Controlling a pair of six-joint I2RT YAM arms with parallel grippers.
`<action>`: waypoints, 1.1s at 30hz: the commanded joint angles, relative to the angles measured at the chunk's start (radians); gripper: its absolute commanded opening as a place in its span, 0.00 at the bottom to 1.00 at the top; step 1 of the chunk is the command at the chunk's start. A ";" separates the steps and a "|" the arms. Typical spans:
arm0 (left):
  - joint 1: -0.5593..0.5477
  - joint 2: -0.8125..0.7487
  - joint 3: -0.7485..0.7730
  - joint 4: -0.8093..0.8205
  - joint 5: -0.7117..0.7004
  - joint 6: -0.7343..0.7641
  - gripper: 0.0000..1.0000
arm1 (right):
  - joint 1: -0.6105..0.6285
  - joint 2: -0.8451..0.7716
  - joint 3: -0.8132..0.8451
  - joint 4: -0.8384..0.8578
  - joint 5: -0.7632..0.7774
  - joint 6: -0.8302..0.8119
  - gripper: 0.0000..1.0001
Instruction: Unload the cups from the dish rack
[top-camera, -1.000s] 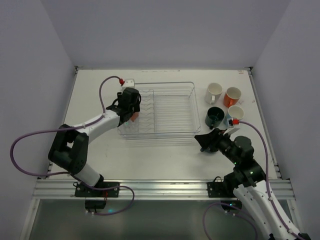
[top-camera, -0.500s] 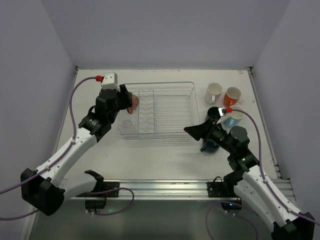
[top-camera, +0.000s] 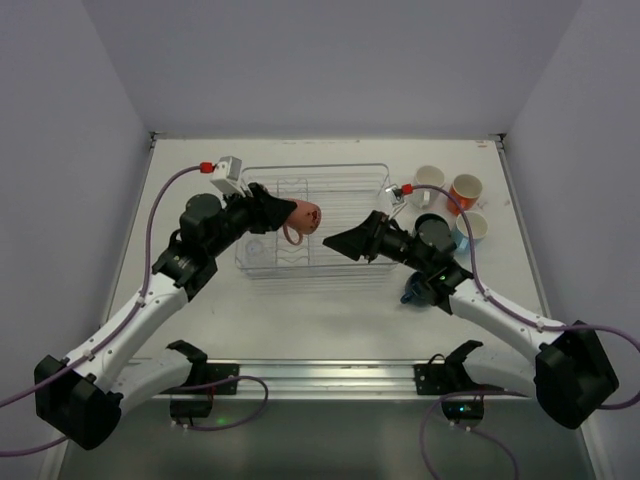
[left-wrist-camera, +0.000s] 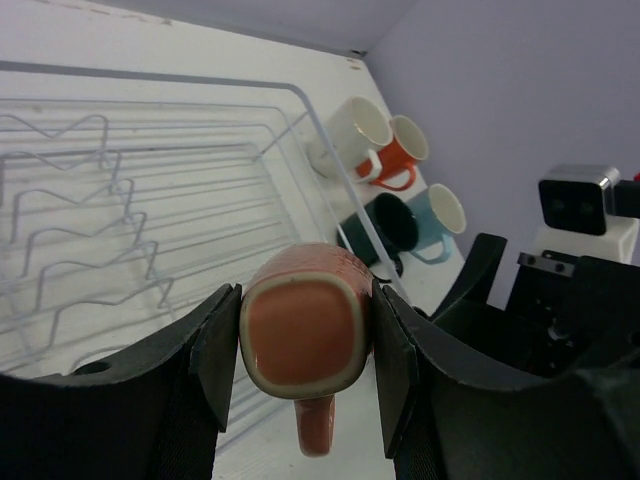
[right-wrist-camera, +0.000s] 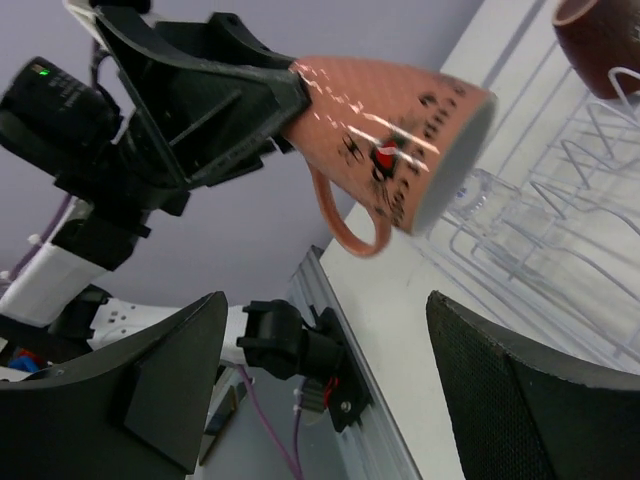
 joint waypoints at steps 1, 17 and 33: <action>0.005 -0.031 -0.040 0.224 0.203 -0.131 0.06 | 0.025 0.023 0.073 0.153 -0.032 0.000 0.82; 0.005 -0.074 -0.143 0.440 0.338 -0.243 0.05 | 0.077 0.032 0.075 0.219 -0.007 0.000 0.75; -0.004 -0.079 -0.089 0.402 0.316 -0.226 0.05 | 0.079 -0.129 -0.008 0.082 0.106 -0.081 0.77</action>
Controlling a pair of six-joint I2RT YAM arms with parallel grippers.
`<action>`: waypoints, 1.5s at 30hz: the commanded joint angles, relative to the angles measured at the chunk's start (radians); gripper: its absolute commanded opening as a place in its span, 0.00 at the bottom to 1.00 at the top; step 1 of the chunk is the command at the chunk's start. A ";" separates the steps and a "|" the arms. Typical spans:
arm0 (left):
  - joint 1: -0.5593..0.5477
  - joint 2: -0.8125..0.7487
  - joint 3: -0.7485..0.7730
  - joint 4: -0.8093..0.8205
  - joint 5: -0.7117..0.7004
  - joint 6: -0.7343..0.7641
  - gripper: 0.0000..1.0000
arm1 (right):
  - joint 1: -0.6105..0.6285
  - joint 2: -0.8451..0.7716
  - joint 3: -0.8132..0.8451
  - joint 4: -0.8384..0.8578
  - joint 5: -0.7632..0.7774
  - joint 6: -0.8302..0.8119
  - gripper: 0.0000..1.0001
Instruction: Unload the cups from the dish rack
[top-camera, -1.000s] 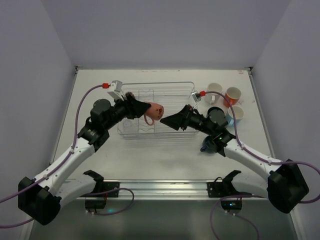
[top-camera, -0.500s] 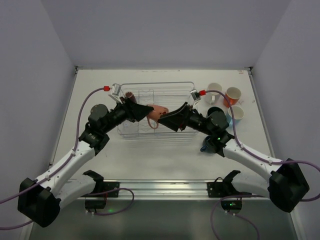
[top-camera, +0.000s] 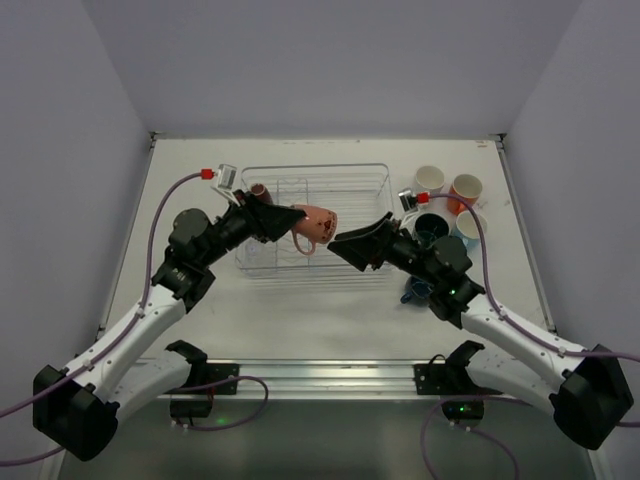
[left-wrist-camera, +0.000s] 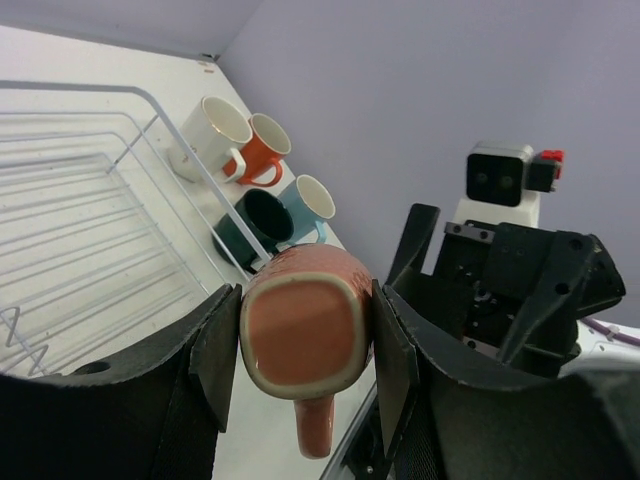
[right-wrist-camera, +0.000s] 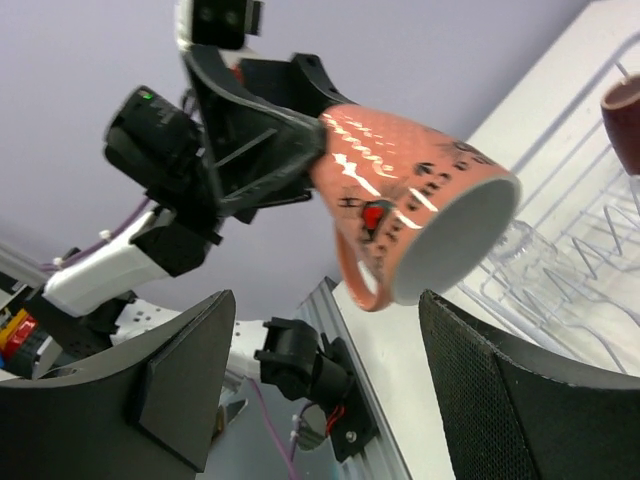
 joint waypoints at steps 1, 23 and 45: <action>-0.012 0.001 0.038 0.124 0.078 -0.052 0.05 | -0.001 0.073 0.037 0.046 0.004 -0.016 0.77; -0.121 0.021 0.033 0.052 0.022 -0.005 0.60 | -0.001 0.180 0.120 0.160 -0.073 -0.005 0.02; -0.121 0.038 0.252 -0.782 -0.733 0.632 1.00 | 0.250 0.099 0.193 -1.140 0.493 -0.381 0.00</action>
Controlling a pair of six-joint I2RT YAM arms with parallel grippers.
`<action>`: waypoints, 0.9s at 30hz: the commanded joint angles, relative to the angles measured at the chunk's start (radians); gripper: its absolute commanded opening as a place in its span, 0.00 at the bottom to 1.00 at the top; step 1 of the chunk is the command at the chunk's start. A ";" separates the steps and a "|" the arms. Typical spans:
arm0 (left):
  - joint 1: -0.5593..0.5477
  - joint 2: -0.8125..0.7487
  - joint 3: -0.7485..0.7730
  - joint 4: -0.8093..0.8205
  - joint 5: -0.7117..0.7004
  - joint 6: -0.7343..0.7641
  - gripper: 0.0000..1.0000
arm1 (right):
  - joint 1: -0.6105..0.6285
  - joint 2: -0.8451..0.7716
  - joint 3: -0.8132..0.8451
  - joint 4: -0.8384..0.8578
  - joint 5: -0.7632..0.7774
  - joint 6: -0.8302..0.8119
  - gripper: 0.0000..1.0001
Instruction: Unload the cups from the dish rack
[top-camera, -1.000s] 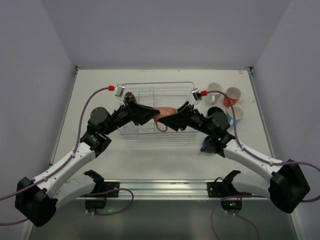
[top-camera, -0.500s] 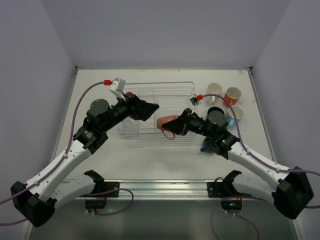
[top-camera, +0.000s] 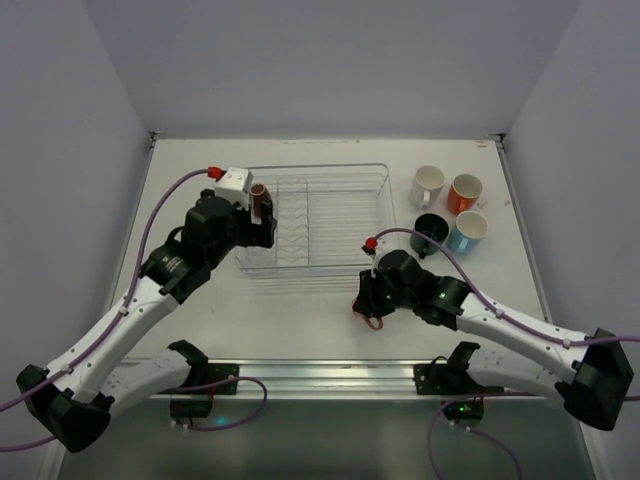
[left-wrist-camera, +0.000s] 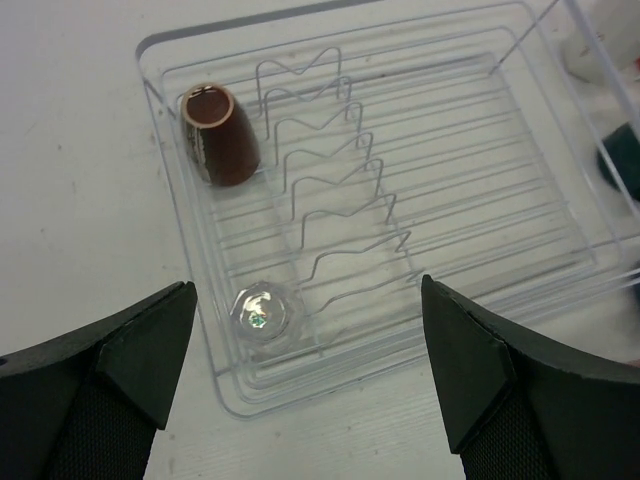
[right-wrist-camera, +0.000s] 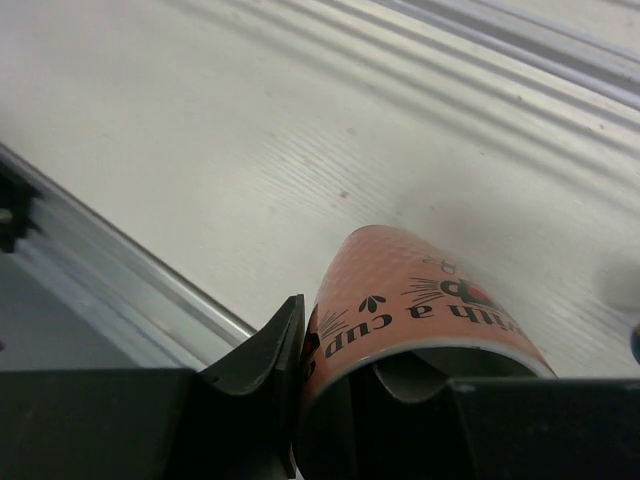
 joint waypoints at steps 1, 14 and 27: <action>-0.002 0.012 -0.040 -0.028 -0.112 0.068 1.00 | 0.047 0.082 0.105 -0.097 0.183 -0.028 0.00; -0.001 0.045 -0.054 -0.017 -0.121 0.058 1.00 | 0.093 0.350 0.194 -0.137 0.309 -0.080 0.06; 0.005 0.170 0.093 -0.035 -0.118 -0.011 1.00 | 0.093 0.346 0.170 -0.117 0.323 -0.105 0.38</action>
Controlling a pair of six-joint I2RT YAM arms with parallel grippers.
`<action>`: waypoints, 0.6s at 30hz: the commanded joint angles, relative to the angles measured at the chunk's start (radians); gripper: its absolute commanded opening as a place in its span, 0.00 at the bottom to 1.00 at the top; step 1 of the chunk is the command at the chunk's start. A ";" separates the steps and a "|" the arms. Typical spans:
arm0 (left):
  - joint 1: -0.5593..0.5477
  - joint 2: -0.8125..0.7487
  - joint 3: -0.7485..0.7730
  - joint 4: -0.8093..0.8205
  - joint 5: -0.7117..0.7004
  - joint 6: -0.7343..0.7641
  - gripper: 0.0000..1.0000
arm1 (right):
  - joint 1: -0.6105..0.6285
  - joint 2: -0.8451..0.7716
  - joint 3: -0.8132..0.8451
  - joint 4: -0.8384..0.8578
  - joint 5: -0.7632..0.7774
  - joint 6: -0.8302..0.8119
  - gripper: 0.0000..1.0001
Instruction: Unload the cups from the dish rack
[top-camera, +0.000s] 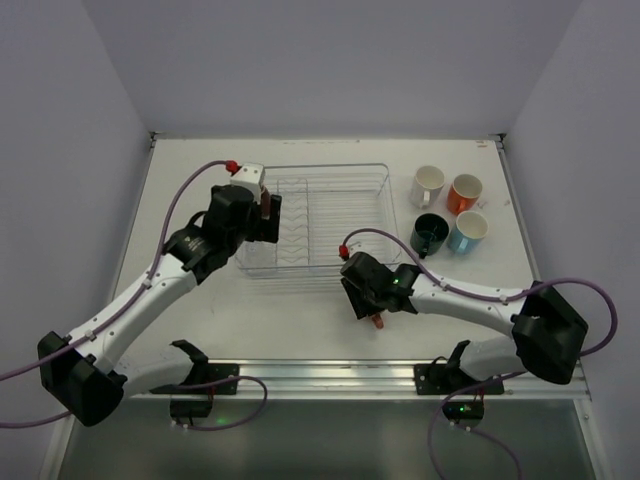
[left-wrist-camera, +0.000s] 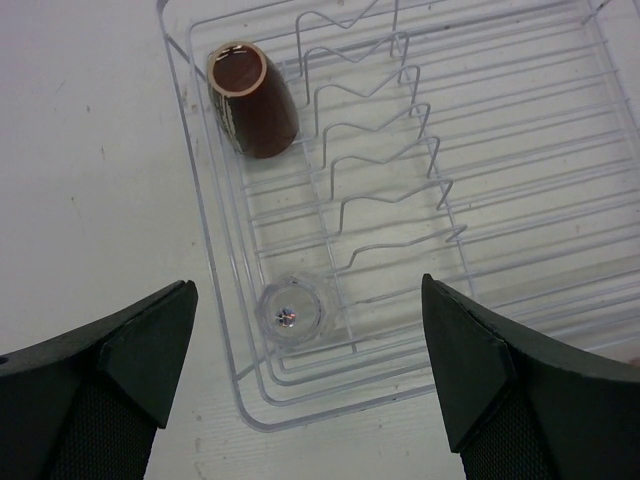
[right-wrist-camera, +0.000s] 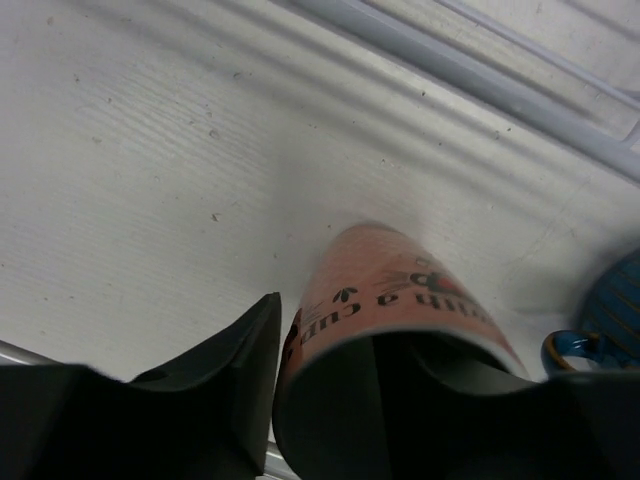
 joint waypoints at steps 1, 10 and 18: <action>0.006 0.054 0.096 0.019 0.000 -0.048 1.00 | 0.006 -0.060 0.021 0.018 0.030 -0.024 0.47; 0.060 0.227 0.176 0.135 -0.049 -0.150 1.00 | 0.006 -0.247 0.024 0.047 -0.017 -0.055 0.65; 0.147 0.382 0.211 0.258 -0.080 -0.183 0.99 | 0.005 -0.484 -0.031 0.085 -0.078 -0.061 0.63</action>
